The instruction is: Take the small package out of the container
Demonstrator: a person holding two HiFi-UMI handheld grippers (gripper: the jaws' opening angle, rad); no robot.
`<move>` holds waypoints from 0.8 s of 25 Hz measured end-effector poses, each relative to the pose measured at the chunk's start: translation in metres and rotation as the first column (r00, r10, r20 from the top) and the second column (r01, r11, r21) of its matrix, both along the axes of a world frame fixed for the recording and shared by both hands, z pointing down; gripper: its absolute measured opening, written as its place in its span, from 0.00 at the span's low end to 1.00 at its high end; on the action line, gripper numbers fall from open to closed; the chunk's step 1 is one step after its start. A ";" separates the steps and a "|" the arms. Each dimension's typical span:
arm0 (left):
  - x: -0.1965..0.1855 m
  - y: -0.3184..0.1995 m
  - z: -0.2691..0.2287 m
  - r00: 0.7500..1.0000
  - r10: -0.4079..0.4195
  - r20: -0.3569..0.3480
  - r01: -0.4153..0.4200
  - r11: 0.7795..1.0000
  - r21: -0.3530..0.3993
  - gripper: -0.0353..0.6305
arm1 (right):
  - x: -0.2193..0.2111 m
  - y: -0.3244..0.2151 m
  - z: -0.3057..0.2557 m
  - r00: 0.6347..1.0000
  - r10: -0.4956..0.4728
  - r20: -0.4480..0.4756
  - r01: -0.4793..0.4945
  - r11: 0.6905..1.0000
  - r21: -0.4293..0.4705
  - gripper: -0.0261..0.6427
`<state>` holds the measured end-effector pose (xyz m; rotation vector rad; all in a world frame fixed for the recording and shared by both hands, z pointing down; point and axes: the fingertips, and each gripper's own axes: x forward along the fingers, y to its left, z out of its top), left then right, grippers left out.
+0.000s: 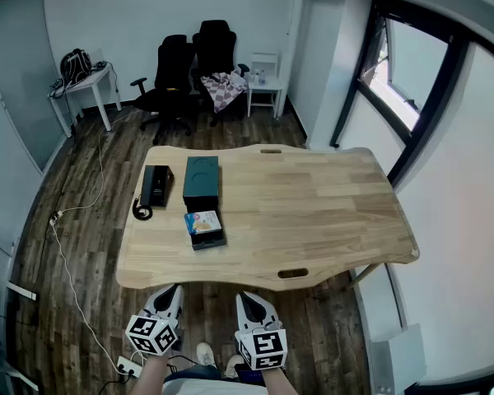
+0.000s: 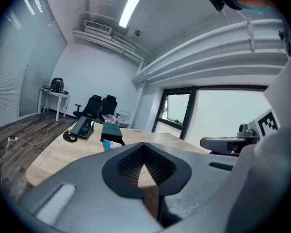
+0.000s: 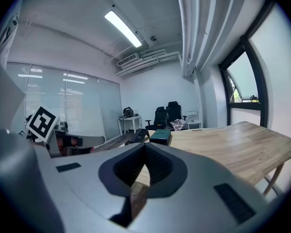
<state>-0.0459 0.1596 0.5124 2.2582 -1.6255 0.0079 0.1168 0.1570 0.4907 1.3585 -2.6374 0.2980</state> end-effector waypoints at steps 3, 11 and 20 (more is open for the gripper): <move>0.000 0.001 -0.001 1.000 -0.007 -0.007 0.007 1.000 -0.003 0.05 | 0.002 0.001 -0.001 1.000 -0.001 0.000 0.001 1.000 -0.003 0.05; 0.000 0.000 -0.008 0.999 -0.016 -0.043 0.018 0.999 0.034 0.05 | 0.009 -0.003 0.000 1.000 -0.008 0.015 0.008 1.000 -0.002 0.05; -0.001 -0.023 -0.004 1.000 -0.025 0.003 0.025 0.999 0.037 0.05 | 0.016 -0.034 0.009 0.998 0.012 0.068 -0.011 1.000 -0.019 0.05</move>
